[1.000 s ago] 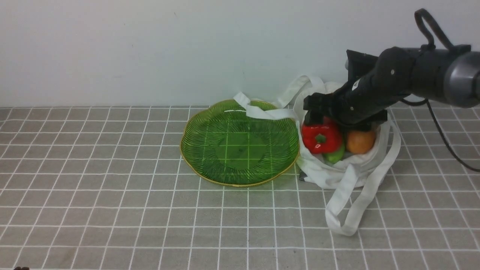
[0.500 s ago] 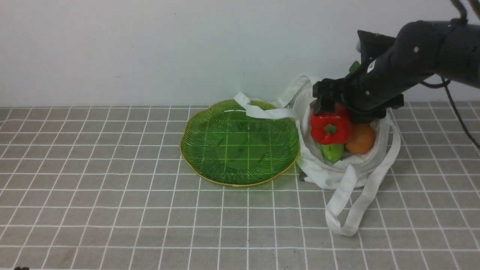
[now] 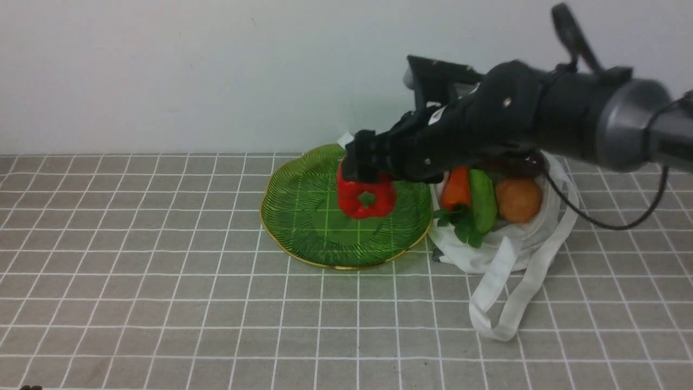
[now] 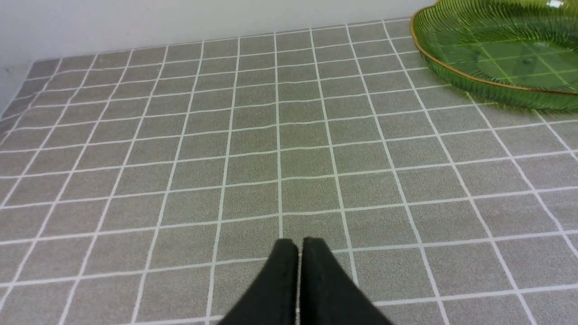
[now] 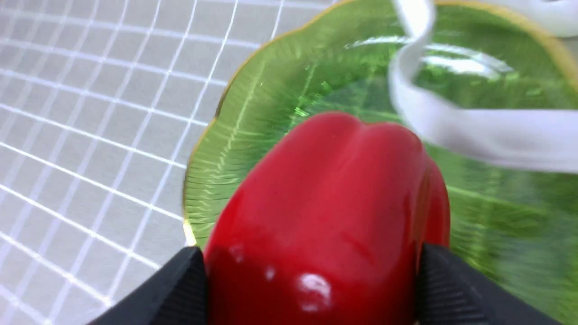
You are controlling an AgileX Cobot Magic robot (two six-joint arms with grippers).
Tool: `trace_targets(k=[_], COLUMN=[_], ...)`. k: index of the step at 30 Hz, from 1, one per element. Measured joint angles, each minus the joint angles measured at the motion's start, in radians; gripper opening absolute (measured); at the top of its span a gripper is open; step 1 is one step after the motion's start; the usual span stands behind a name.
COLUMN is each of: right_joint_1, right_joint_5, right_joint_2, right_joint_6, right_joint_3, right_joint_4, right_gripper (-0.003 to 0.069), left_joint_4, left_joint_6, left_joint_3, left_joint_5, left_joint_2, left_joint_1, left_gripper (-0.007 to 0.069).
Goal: Take vegetables from bag on grey coffee tablecloth place on plate.
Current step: 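Place the red bell pepper on the plate with the right gripper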
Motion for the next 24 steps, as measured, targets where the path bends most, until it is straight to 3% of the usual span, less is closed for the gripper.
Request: trace_targets(k=[4,11,17,24], right_joint_1=[0.014,0.014,0.003,-0.054], right_joint_5=[-0.118,-0.158,-0.112,0.004], right_joint_2=[0.077,0.09,0.027,-0.185], right_joint_6=[-0.008,-0.062,-0.1,-0.106], right_joint_3=[0.002,0.005,0.007,0.007], right_joint_4=[0.0,-0.005,-0.019,-0.139], right_gripper=[0.054,0.0551,0.0673,0.0671], left_joint_4=[0.0,0.0,0.0,0.0], left_joint_6=[0.0,0.0,0.0,0.0], left_joint_3=[0.0,0.0,0.0,0.0], left_joint_5=[0.0,0.0,0.0,0.0], left_joint_2=[0.0,0.0,0.0,0.0], left_joint_1=[0.0,0.0,0.0,0.0], left_gripper=[-0.0005,-0.0005,-0.0005,-0.0005])
